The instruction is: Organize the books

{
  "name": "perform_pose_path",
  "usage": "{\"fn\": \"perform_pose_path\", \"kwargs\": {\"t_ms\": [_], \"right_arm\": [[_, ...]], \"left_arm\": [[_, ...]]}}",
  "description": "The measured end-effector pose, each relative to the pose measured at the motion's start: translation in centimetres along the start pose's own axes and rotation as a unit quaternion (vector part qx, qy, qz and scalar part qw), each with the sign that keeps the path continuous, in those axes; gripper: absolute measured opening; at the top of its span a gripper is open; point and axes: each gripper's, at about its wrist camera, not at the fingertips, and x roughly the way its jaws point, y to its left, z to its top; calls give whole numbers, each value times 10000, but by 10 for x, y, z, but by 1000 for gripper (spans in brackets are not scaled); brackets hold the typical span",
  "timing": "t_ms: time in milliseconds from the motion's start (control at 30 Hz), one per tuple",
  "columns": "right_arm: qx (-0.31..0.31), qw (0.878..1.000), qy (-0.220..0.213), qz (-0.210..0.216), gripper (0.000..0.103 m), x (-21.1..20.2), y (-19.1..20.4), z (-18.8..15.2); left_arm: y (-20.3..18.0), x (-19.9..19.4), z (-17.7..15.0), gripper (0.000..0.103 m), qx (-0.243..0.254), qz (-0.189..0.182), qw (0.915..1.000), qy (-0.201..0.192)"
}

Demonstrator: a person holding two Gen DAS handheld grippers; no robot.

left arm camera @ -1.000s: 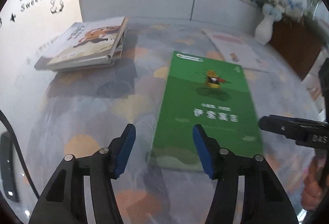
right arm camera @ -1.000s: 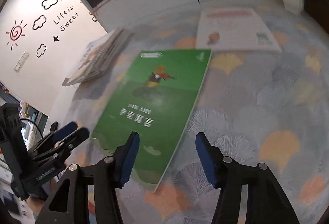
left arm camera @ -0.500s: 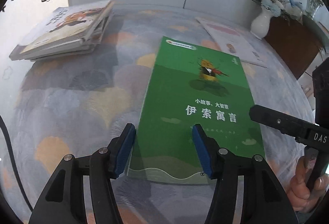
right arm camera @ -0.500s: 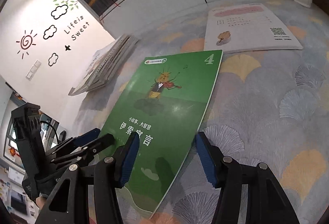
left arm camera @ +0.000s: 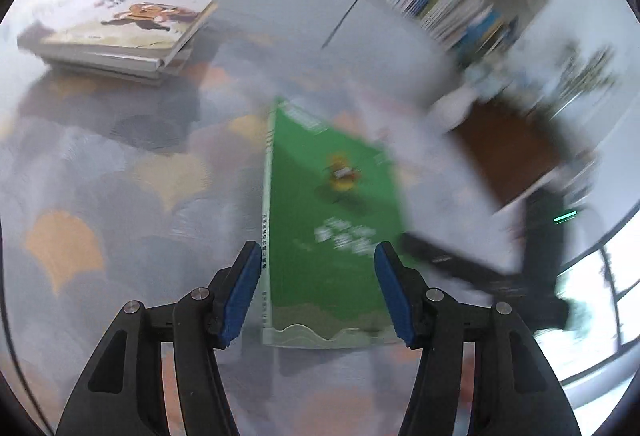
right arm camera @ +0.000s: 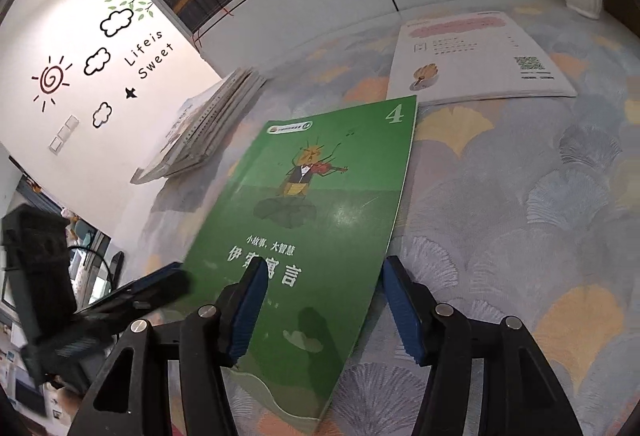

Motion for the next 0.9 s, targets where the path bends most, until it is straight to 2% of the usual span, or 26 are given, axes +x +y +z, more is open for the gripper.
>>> {"fn": "perform_pose_path", "kwargs": {"t_ms": [67, 133, 233, 267, 367, 433, 467, 567, 600, 733, 833, 900], "right_arm": [[144, 9998, -12, 117, 59, -1, -6, 1], [330, 9990, -14, 288, 59, -2, -13, 2], [534, 9974, -23, 480, 59, -3, -21, 2], [570, 9970, -24, 515, 59, -4, -22, 2], [604, 9967, -39, 543, 59, -5, -23, 1], [597, 9968, -42, 536, 59, -5, -22, 1], [588, 9968, -38, 532, 59, -5, -22, 1], [582, 9969, -22, 537, 59, -5, -22, 2], [590, 9968, -11, 541, 59, -5, -22, 2], [788, 9937, 134, 792, 62, -6, -31, 5], [1227, 9827, 366, 1338, 65, -14, -47, -1], [1499, 9701, 545, 1832, 66, -21, -58, -10]], "left_arm": [[0, -9, 2, 55, -217, -483, 9985, -109], [-4, -12, 0, 55, -311, -658, 9971, -220], [-14, -8, -7, 55, -172, -391, 9984, -373], [-16, -3, -11, 55, -155, -290, 9990, -312], [-17, 12, -18, 54, -281, -337, 9990, -39], [-16, 16, -20, 51, -368, -270, 9989, -51], [-16, 14, -20, 47, -403, -267, 9988, -79], [-13, 8, -20, 26, -668, -344, 9970, -172], [-13, 6, -20, 21, -790, -462, 9956, -182], [-8, 8, -10, 21, -1505, -1119, 9822, -58], [-7, 15, -1, 21, -1806, -1381, 9738, 41], [-8, 18, 2, 21, -1909, -1452, 9708, 74]]}}
